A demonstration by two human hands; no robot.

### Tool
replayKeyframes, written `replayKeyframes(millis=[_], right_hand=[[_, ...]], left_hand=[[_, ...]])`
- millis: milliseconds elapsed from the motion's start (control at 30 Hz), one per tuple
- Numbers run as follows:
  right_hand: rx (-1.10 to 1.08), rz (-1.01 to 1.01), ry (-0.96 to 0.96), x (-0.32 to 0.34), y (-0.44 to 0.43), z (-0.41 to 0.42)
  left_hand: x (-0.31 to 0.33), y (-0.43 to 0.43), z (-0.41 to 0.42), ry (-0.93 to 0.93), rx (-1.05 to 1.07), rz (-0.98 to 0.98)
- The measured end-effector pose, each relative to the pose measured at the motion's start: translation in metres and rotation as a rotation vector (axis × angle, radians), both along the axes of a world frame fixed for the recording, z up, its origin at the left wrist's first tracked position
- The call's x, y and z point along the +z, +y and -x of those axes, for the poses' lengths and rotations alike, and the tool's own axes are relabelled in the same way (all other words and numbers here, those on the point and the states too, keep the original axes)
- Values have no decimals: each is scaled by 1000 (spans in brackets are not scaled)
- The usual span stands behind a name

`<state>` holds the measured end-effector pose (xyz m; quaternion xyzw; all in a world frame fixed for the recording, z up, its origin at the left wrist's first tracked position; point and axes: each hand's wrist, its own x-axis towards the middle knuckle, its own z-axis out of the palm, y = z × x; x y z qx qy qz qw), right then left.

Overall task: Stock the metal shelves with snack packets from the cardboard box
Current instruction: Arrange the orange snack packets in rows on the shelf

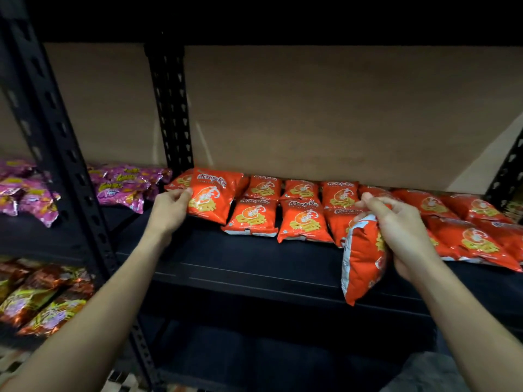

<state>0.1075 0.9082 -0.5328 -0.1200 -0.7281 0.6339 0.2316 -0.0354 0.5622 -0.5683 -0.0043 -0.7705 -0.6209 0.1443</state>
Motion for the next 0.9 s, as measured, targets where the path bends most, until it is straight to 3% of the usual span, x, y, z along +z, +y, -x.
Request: replayKeyframes(millis=[233,467,567,667,767,900], right_hand=[[-31,112,-69,6,0,-2],[34,302,-91,13,-6,0],[77,326,-95,15,-7,0],[133,307,-49,14,-10,0],[117,284,-60,9,-11,1],[100,277,-22,5,-18,6]], left_hand=[[-10,-2,19,-152,68,111],[-6,-1,23,-198,195,389],[-3,4,17,-169,245,468],[5,21,0,1,266,474],[13,57,-33,163,66,429],[14,102,-77,142,-443,341]])
